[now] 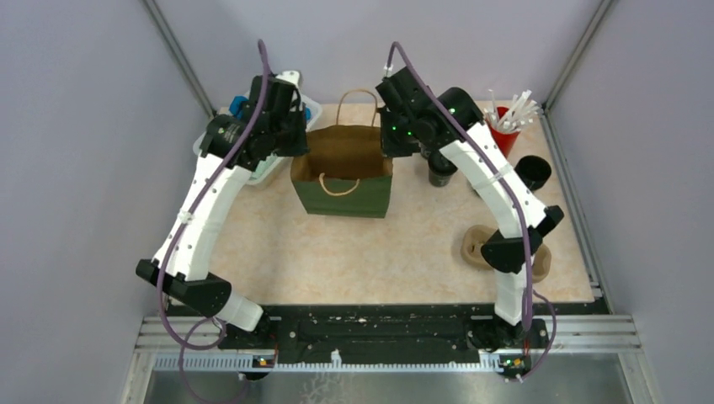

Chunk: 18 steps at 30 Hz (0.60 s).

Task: Pack the takeout coffee
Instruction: Adjust the takeout bag at the center of the board.

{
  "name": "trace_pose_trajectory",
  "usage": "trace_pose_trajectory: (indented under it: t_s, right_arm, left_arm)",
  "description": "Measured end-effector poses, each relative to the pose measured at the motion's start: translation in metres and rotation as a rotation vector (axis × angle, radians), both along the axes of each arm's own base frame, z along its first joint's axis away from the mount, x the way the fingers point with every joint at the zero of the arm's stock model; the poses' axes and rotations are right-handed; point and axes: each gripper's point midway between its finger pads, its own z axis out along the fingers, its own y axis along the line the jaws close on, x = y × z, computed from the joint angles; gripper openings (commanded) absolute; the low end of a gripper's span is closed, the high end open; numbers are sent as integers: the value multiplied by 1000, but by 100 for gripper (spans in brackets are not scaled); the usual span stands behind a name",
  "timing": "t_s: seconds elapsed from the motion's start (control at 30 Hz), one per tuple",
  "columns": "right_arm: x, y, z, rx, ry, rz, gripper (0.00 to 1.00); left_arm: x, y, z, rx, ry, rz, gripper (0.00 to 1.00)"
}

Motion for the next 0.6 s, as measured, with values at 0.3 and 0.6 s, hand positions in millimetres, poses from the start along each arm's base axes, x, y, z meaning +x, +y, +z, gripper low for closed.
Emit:
trace_pose_trajectory:
  t_s: [0.3,0.6]
  right_arm:
    - [-28,-10,61,182,-66,5,0]
    - [-27,-20,-1,86,30,-41,44]
  left_arm:
    - [-10,1,92,-115,-200,-14,0]
    - [-34,5,-26,-31,59,-32,63]
